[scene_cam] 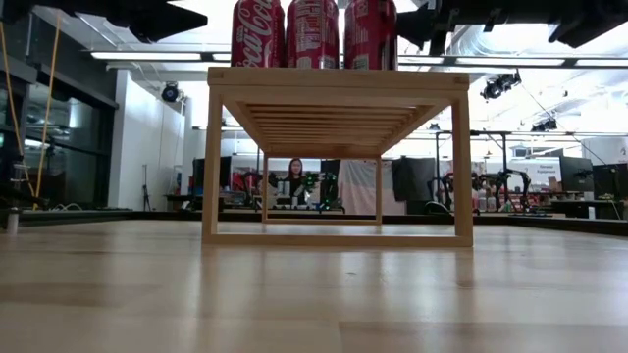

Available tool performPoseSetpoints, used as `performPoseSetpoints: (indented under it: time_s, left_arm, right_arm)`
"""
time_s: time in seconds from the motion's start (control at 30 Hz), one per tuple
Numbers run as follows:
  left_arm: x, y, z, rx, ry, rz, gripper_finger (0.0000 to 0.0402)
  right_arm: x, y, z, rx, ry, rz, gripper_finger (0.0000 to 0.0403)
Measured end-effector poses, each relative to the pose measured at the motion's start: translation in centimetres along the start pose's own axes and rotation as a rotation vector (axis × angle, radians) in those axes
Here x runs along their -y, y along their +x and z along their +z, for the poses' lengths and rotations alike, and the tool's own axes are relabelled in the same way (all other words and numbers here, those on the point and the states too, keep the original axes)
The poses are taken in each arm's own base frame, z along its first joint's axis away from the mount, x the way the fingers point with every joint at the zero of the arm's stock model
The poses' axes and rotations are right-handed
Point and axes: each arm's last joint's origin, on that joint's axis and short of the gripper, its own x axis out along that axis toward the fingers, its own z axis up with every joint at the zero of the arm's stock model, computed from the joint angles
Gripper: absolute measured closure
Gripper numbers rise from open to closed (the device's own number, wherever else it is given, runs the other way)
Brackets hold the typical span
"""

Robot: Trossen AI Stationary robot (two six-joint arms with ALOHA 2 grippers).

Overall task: Place canned beverage on shelf
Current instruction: Put the top green soda can aligned with the other green soda cans on the shelf

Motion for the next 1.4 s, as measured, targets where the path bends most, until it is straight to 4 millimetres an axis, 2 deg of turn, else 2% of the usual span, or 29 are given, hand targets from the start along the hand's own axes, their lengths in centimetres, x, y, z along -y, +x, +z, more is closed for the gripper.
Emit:
performPoseSetpoints:
  time_s: [0.47,0.67,1.0,1.27,1.4]
  left_arm:
    - [-0.6,-0.7,0.4,0.016,-0.054,0.003,0.0039]
    - [-0.7,-0.9,0.3,0.006,-0.057,0.001,0.0039]
    - [-0.7,-0.9,0.2,-0.006,-0.054,0.000,0.0039]
    - [-0.7,-0.9,0.0,-0.022,-0.043,-0.003,0.0039]
    - [-0.7,-0.9,-0.1,-0.032,-0.038,0.022,0.0039]
  right_arm:
    - [1.3,-2.7,3.8,0.004,0.002,-0.001,0.0043]
    - [2.0,-4.1,4.2,-0.084,-0.020,-0.030,0.0043]
    - [2.6,-5.0,2.2,-0.281,-0.031,-0.145,0.0043]
    - [3.7,-6.8,-2.0,-0.361,-0.023,-0.332,0.0043]
    - [4.2,-7.5,-3.3,-0.350,0.023,-0.459,0.0043]
